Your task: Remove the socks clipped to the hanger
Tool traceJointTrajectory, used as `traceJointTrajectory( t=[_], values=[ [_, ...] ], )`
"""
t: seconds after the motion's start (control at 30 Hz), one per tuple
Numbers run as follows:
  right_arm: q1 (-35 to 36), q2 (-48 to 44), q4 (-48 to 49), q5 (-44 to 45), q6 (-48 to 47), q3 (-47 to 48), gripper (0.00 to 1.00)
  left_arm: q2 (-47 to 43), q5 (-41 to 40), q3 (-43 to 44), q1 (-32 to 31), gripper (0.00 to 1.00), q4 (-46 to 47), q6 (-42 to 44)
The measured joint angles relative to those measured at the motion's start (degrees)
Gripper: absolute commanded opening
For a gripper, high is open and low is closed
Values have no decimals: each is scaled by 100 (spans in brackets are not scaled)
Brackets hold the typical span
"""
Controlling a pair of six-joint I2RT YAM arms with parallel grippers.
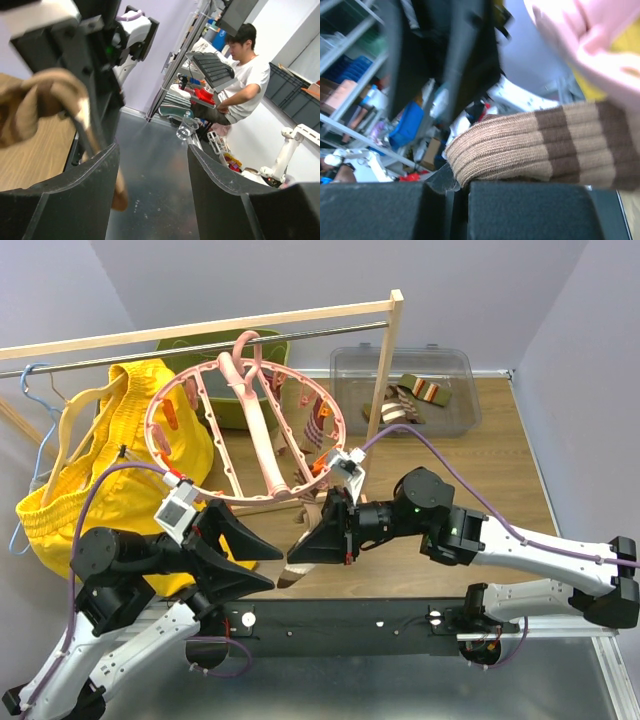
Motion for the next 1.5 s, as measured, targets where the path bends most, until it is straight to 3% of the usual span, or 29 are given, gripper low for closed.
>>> traceJointTrajectory(
  t=[0.23, 0.6, 0.7, 0.73, 0.8, 0.83, 0.93, 0.97, 1.1, 1.3, 1.5],
  values=[
    [103, 31, 850, 24, 448, 48, 1, -7, -177, -37, -2, 66, -470, 212],
    [411, 264, 1209, 511, 579, 118, 1, 122, -197, -15, -2, 65, -682, 352],
    [452, 264, 1403, 706, 651, 114, 1, 173, -155, -9, -2, 49, -691, 365],
    [459, 264, 1484, 737, 682, 114, 1, 186, -133, -9, -2, 30, -695, 382],
    [466, 262, 1585, 780, 721, 114, 2, 216, -96, -2, 0, 12, -697, 389],
    [474, 262, 1615, 798, 719, 114, 6, 234, -85, 4, -2, 1, -691, 402],
    [481, 262, 1543, 841, 684, 118, 29, 258, -63, 57, -2, 0, -706, 466],
    [483, 258, 1473, 874, 645, 122, 45, 256, -59, 81, -2, 0, -717, 481],
    [498, 68, 990, 1147, 413, 107, 76, 149, -57, 190, -2, 0, -754, 487],
    [511, -850, -7, 1755, 151, -256, 79, -186, -55, 459, -2, 0, -717, 417],
    [511, -1803, -1322, 3047, 50, -466, 77, -402, -57, 658, -2, 0, -944, 361]
  ],
)
